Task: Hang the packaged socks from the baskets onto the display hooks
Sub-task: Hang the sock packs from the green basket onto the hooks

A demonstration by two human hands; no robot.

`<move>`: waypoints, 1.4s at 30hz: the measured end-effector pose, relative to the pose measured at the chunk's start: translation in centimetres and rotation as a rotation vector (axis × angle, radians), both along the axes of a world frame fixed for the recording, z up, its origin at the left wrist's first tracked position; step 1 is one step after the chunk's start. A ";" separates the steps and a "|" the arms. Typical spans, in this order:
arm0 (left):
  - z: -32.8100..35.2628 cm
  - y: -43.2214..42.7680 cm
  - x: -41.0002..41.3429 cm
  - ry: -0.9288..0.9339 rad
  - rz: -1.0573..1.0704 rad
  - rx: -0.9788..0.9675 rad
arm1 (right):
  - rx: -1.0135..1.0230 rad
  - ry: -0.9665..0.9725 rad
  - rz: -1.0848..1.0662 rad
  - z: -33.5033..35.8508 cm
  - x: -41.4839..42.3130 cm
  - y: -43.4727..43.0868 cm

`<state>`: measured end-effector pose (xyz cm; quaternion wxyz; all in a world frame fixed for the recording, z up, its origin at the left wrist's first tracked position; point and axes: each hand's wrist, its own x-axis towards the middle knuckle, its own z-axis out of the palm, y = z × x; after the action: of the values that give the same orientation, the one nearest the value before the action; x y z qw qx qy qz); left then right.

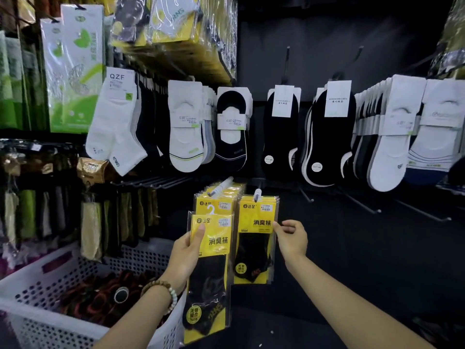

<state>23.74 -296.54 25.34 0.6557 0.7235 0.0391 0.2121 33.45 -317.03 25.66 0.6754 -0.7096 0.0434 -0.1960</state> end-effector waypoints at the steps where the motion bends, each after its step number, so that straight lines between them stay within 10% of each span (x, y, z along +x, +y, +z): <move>1: -0.2 -0.2 0.0 0.010 -0.021 -0.006 | 0.014 -0.017 0.052 0.0 -0.6 0.0; 10: 0.3 -5.4 0.1 0.030 -0.129 0.016 | 0.077 0.003 0.580 0.9 -6.2 0.3; 24: 0.2 -7.0 2.1 0.009 -0.158 0.025 | -0.005 -0.163 0.316 3.4 -2.7 -0.9; 42: -3.9 -7.2 6.9 0.010 -0.096 0.161 | -0.017 0.111 0.265 -3.1 -0.2 -2.9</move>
<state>30.65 -303.77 21.41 0.6047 0.7759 -0.0096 0.1794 33.27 -319.93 22.60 0.6857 -0.7247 -0.0151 -0.0658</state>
